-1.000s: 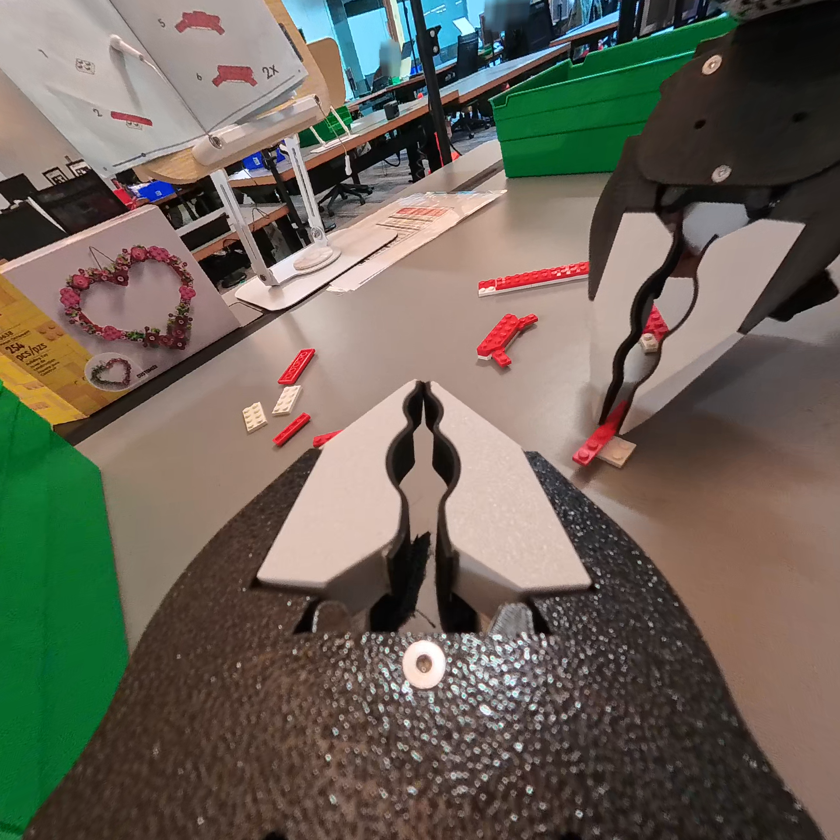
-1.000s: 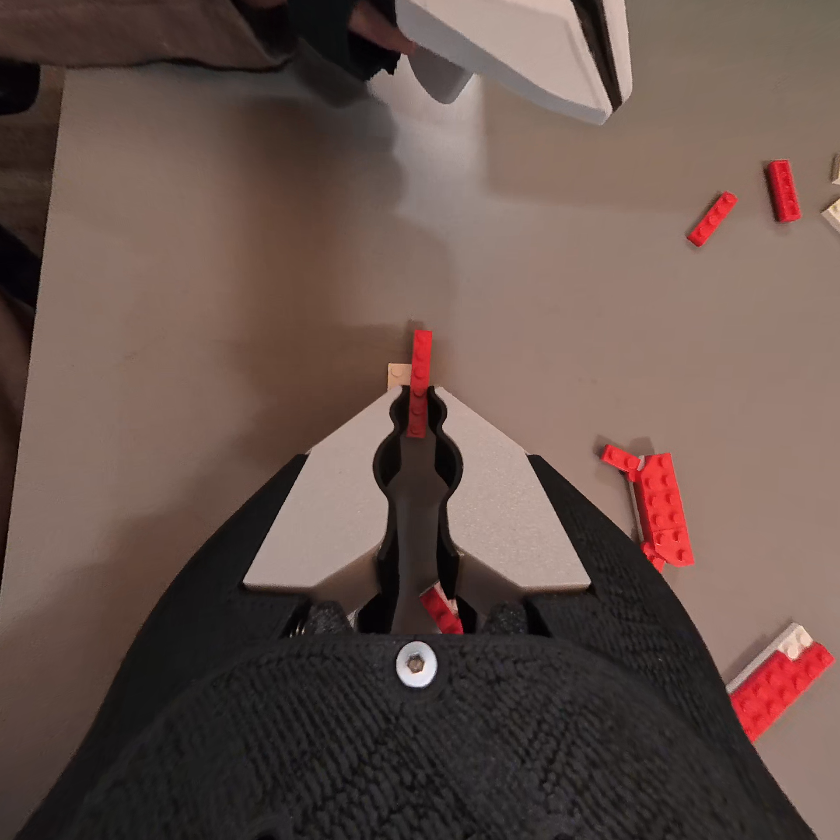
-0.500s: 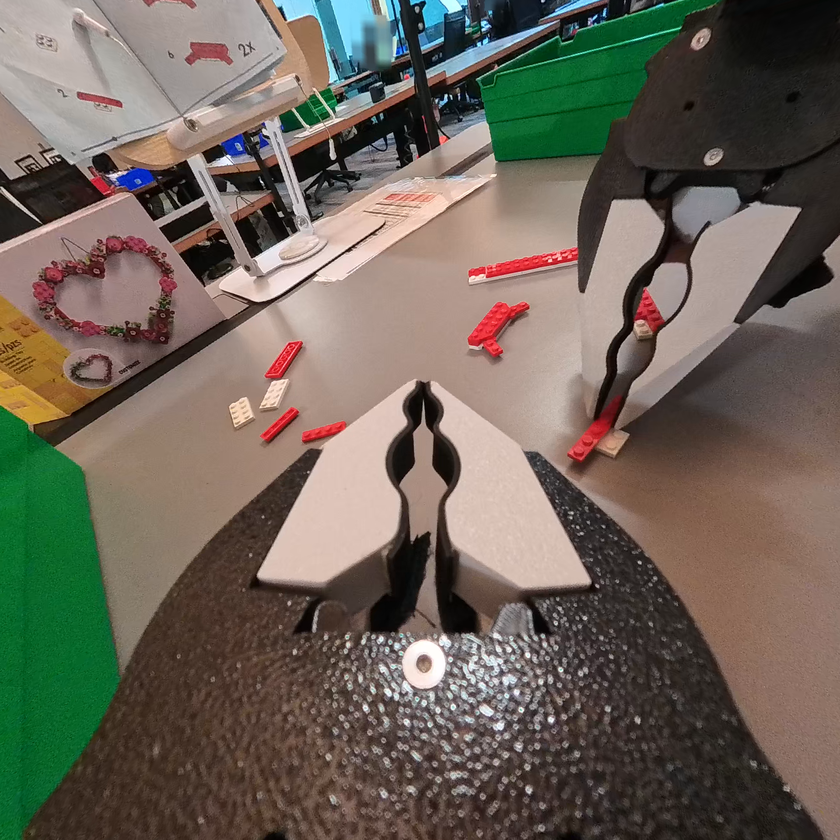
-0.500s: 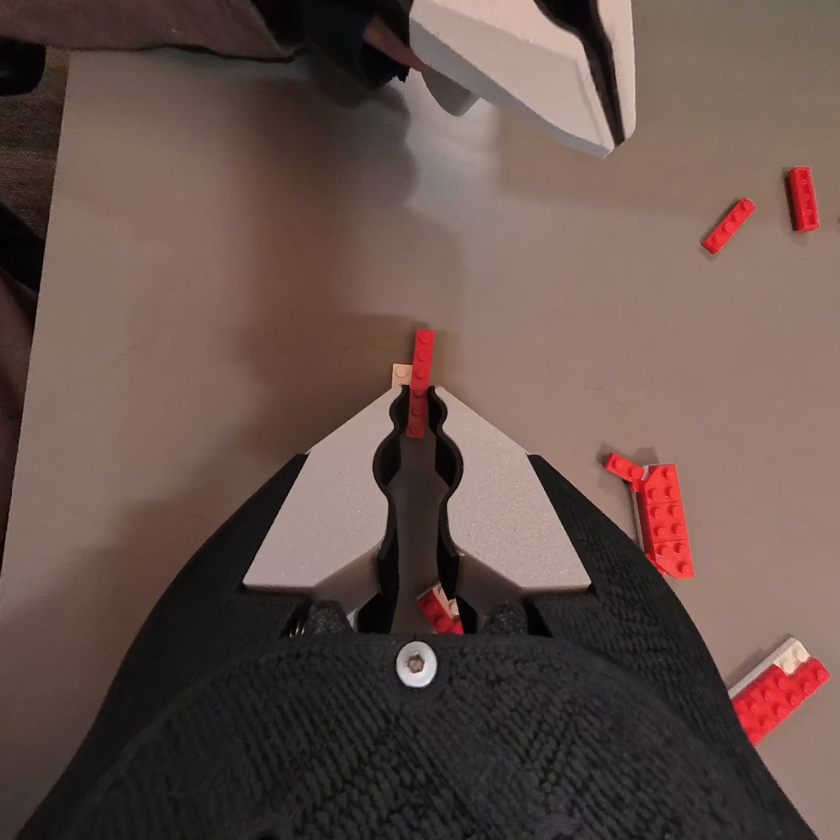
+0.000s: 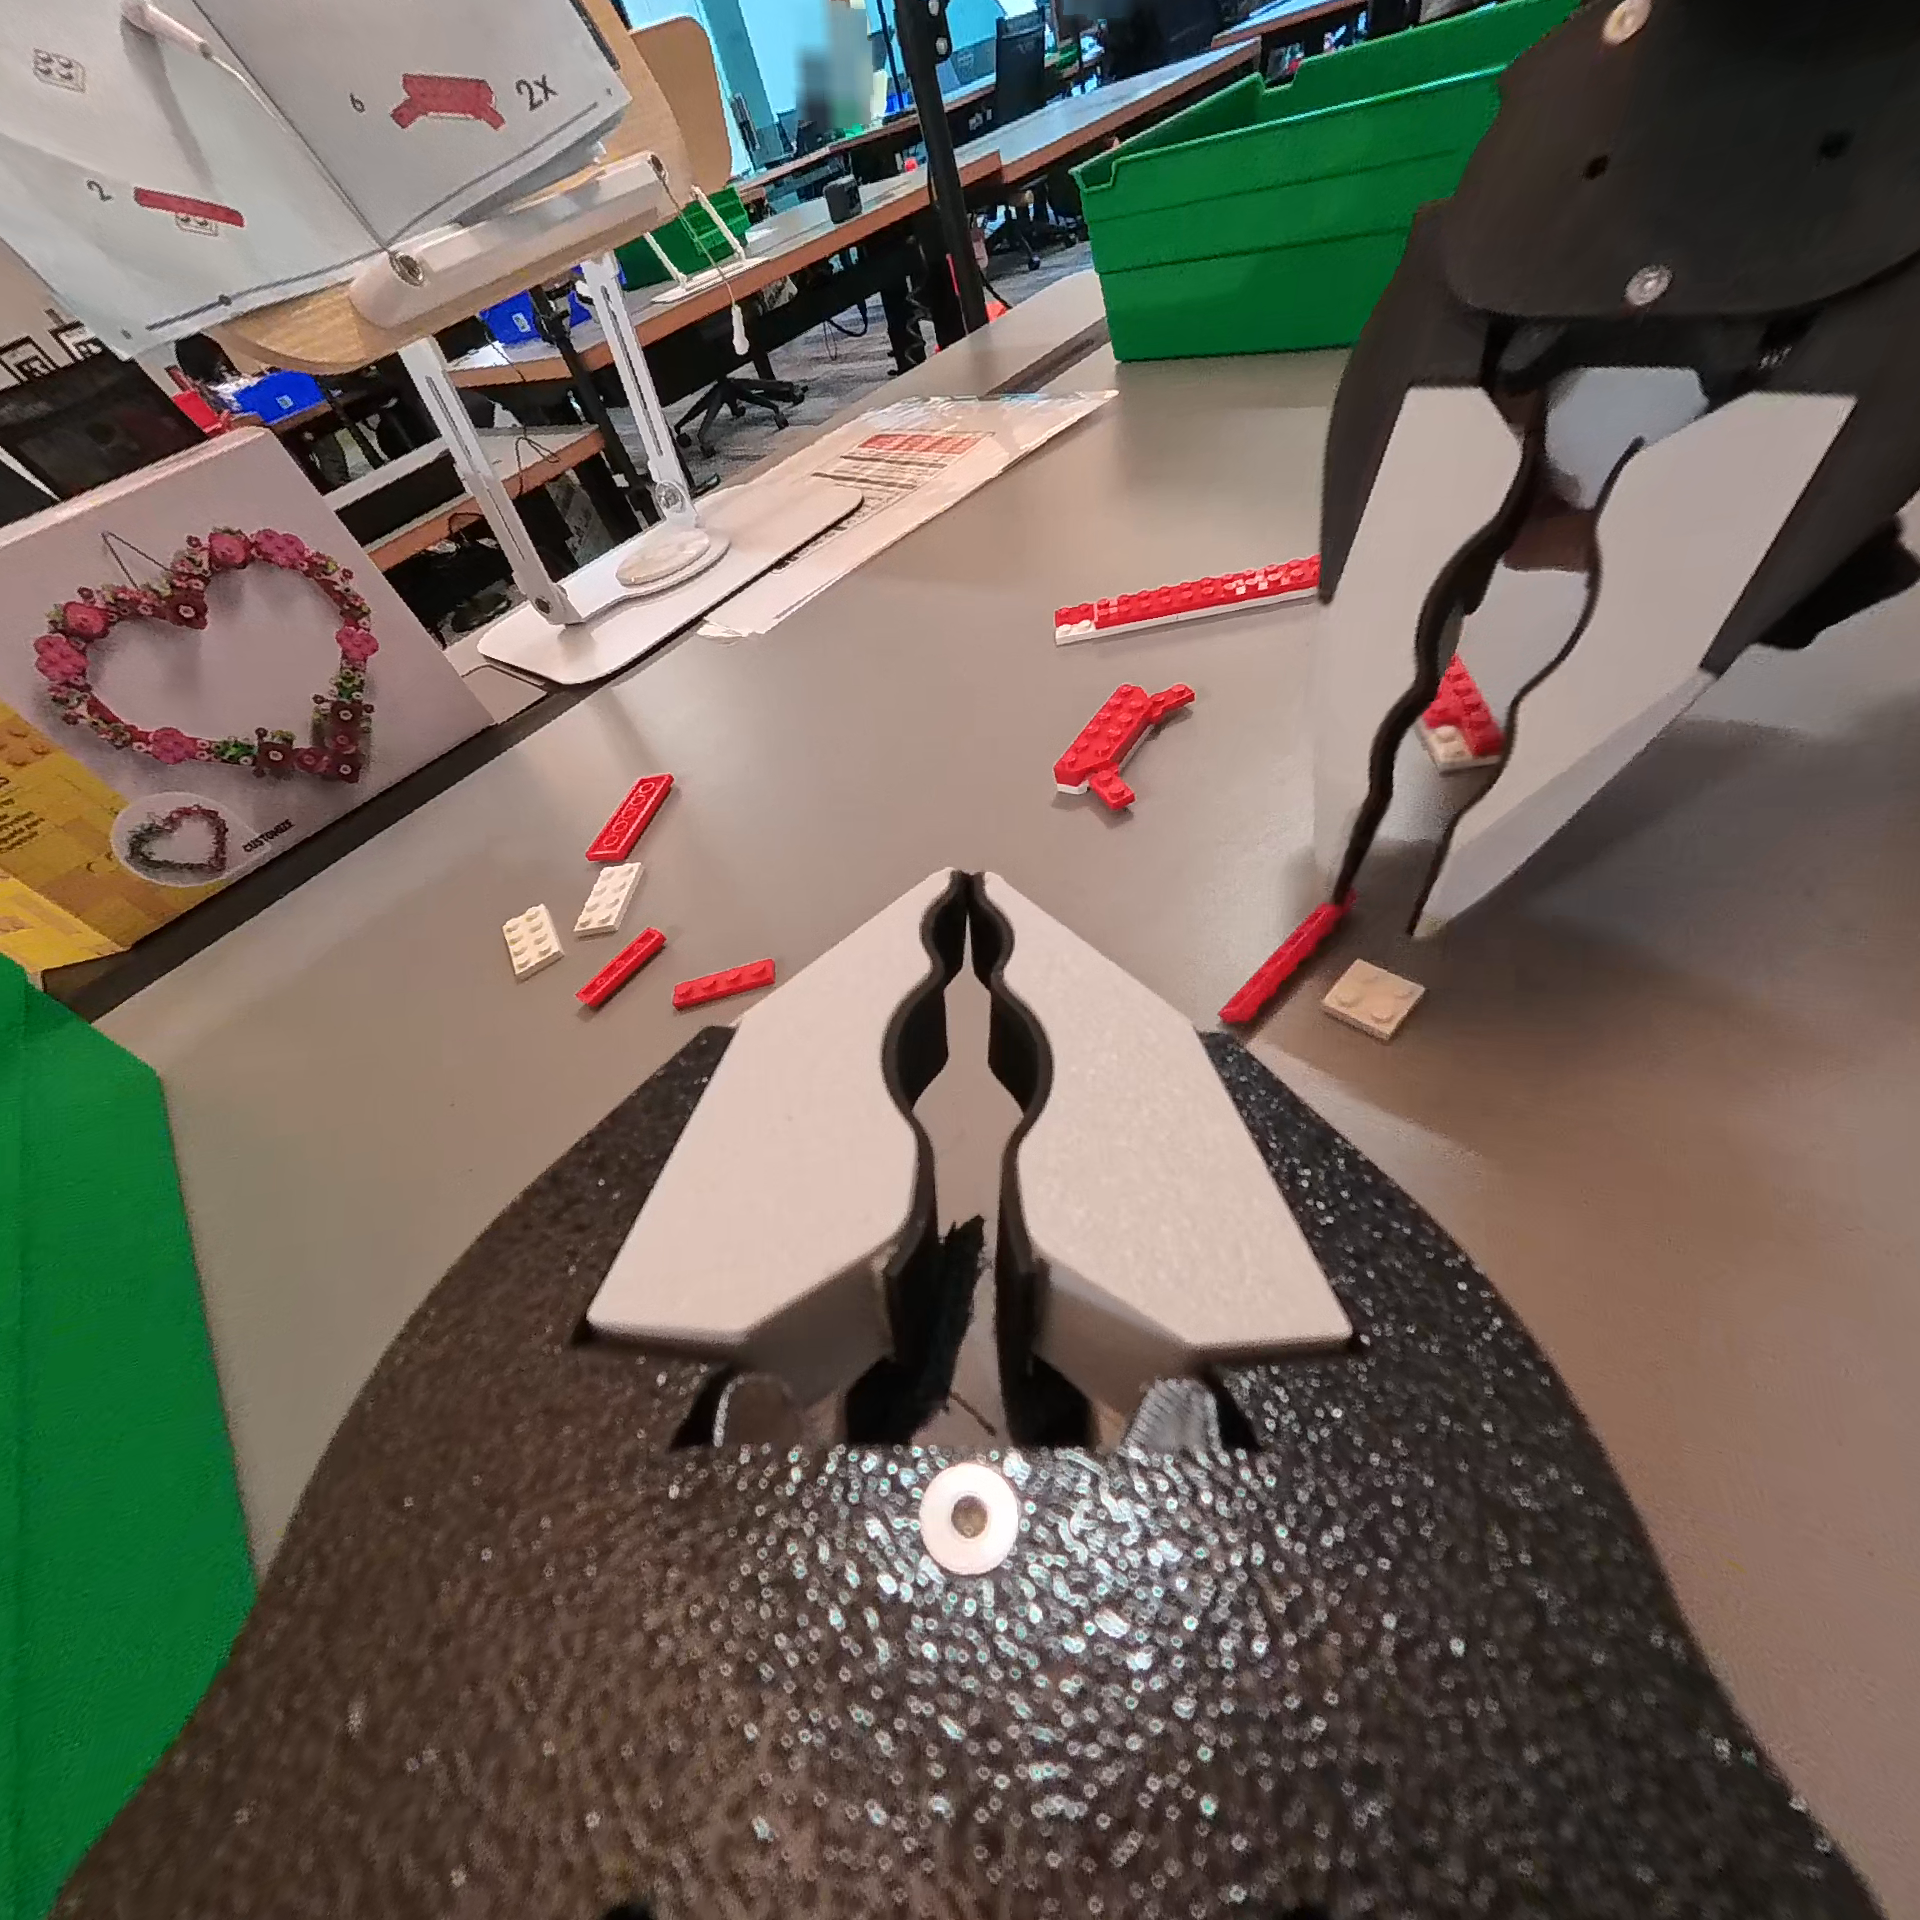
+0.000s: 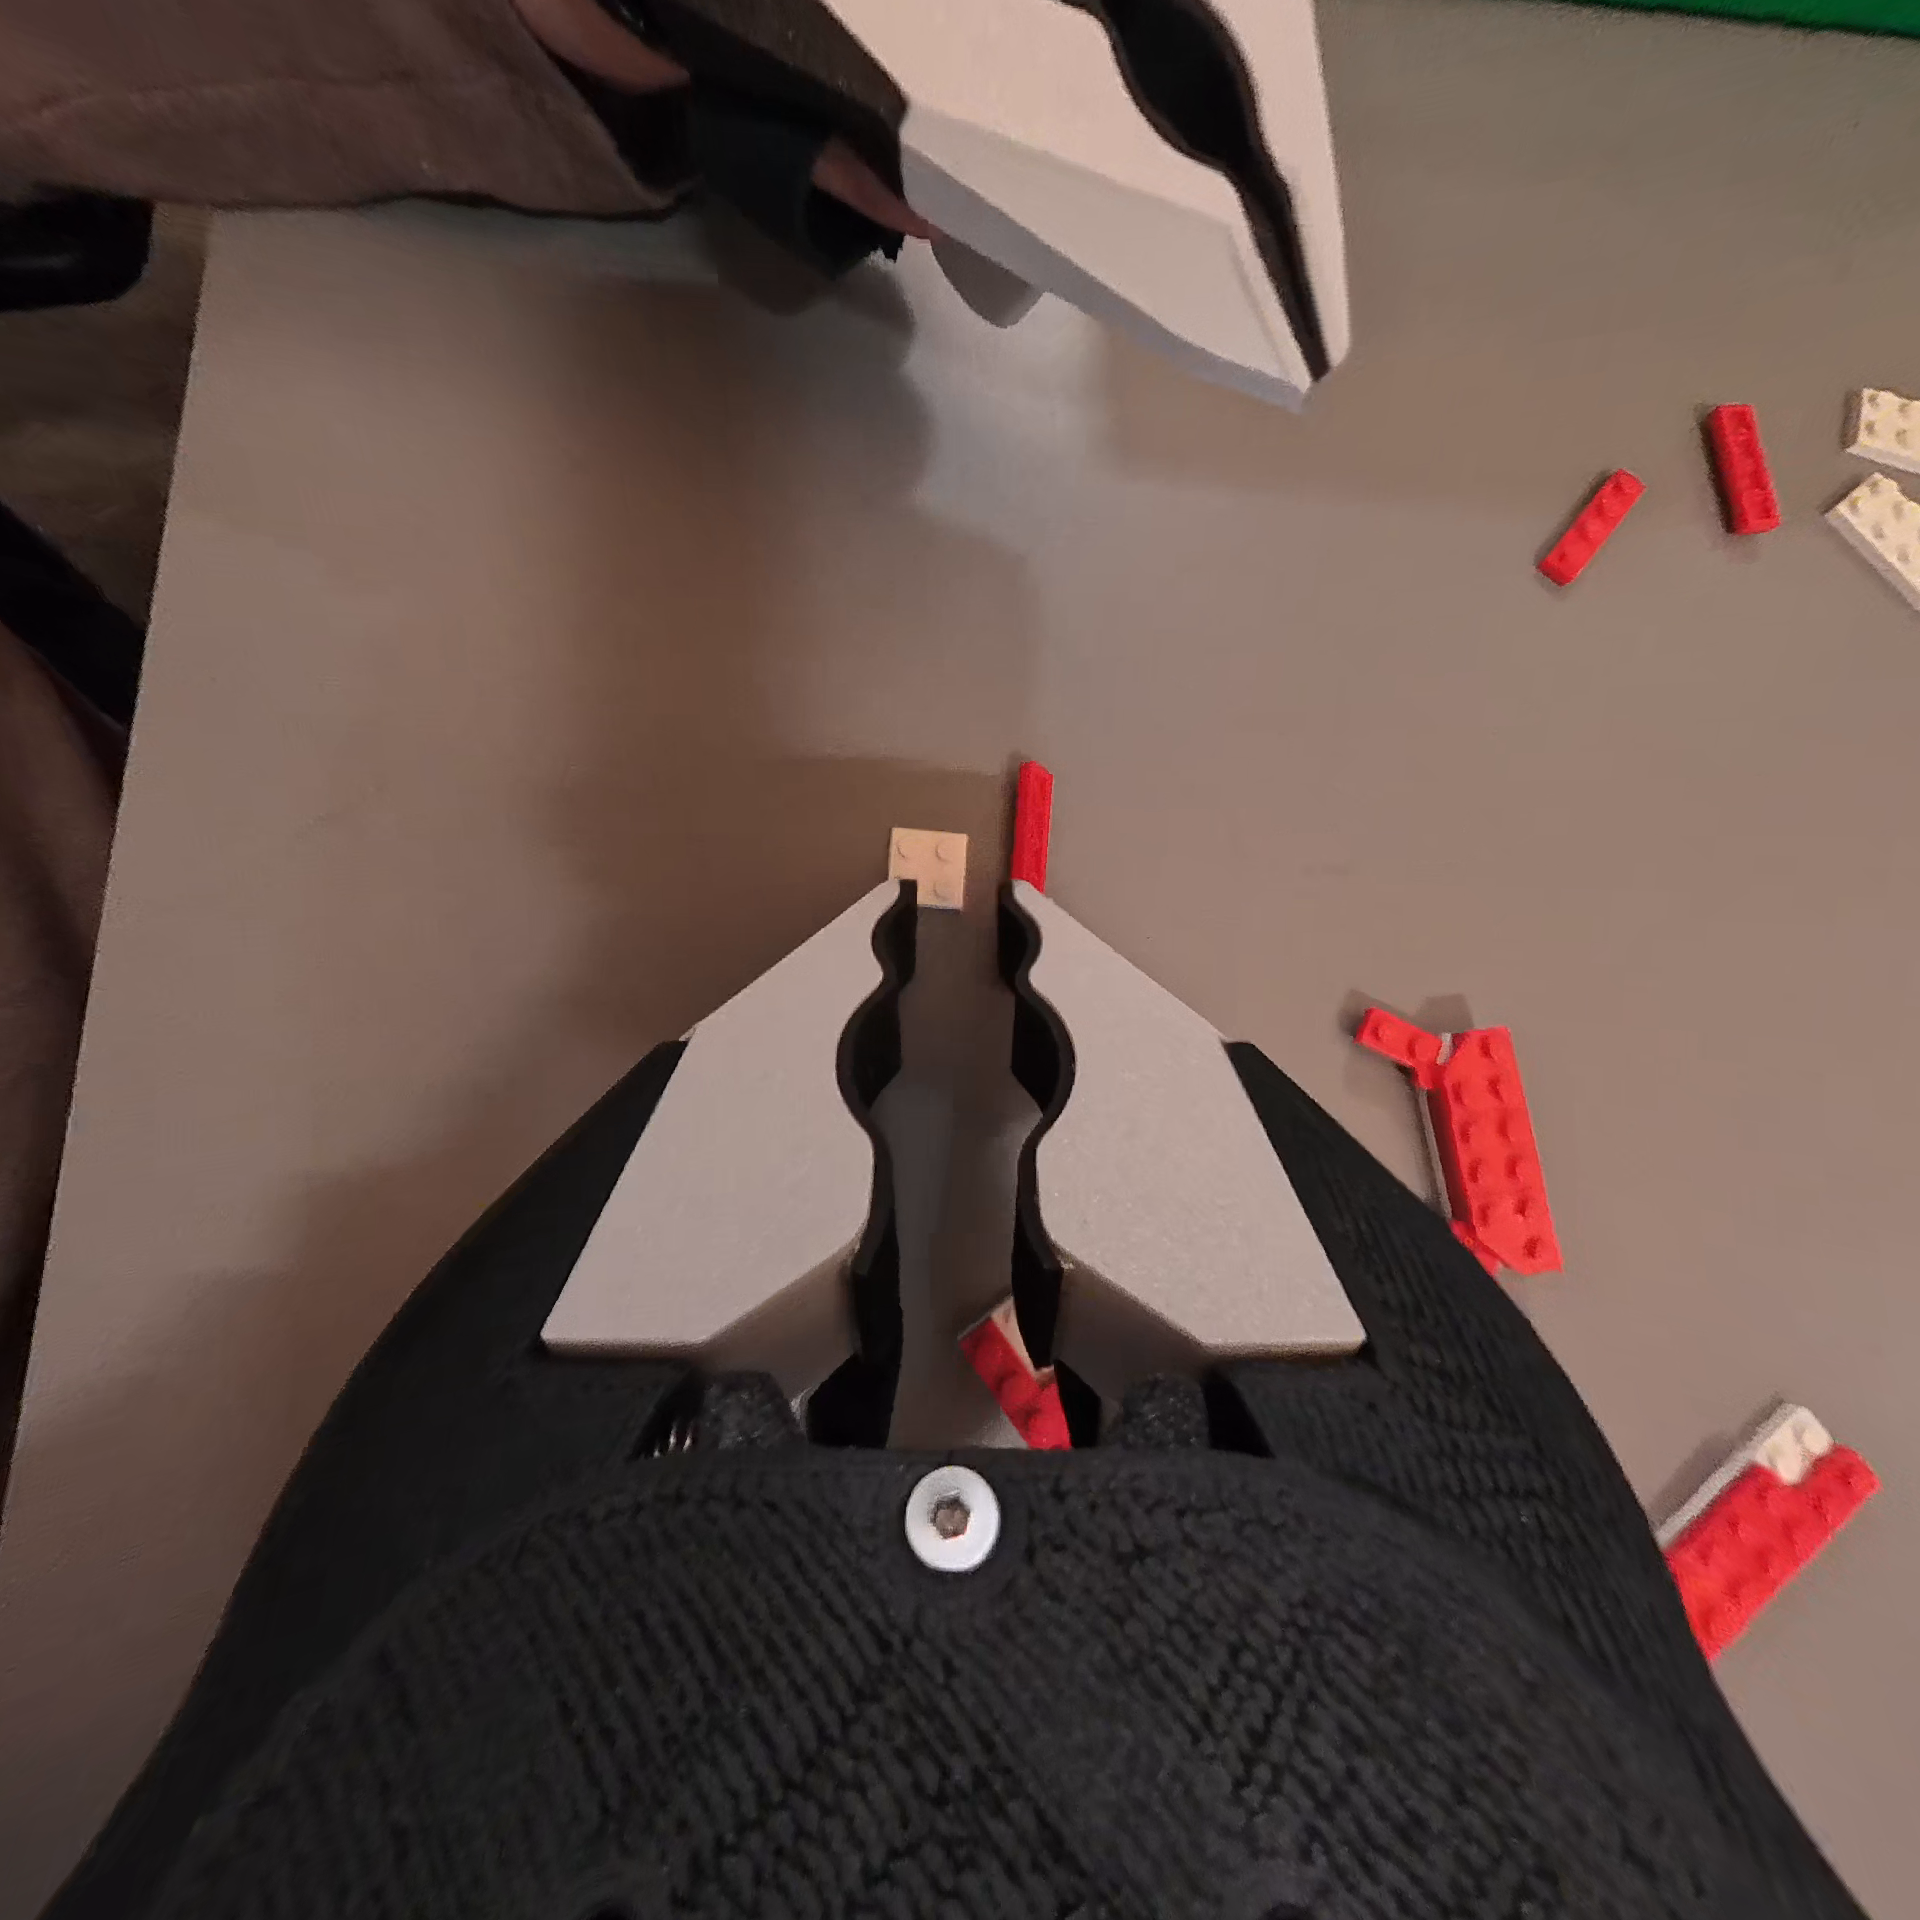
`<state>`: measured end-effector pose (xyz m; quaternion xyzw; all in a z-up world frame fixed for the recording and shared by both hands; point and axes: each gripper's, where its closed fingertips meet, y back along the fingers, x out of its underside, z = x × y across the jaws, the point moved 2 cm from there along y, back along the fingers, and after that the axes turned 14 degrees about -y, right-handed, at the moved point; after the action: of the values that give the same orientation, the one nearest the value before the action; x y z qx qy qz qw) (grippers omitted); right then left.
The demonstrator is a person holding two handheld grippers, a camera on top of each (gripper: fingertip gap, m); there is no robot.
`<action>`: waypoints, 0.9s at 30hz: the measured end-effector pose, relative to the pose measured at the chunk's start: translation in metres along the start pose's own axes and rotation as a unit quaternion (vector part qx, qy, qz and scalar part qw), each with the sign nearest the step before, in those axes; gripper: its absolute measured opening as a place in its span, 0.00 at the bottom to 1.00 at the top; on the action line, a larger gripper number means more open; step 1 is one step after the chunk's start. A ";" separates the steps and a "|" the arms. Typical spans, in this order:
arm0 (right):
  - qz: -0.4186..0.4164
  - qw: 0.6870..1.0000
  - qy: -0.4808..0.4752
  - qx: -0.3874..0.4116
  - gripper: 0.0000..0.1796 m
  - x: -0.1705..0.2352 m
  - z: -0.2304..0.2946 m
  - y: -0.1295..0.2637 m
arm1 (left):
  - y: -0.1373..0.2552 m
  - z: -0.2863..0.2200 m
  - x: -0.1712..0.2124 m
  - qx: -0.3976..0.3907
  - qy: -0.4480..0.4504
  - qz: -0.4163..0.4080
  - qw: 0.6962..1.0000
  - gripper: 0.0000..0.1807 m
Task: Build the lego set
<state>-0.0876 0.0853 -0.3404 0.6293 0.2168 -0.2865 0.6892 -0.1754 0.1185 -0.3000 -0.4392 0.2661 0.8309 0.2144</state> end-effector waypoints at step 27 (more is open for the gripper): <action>-0.078 0.951 -0.236 -0.185 0.01 -0.008 0.001 0.028 | 0.001 -0.066 -0.024 0.018 -0.388 -0.053 0.920 0.07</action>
<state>-0.0751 0.0861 -0.3138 0.3861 0.1456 -0.4343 0.8007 -0.1224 0.0731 -0.3111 -0.0923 0.1538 0.9185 0.3524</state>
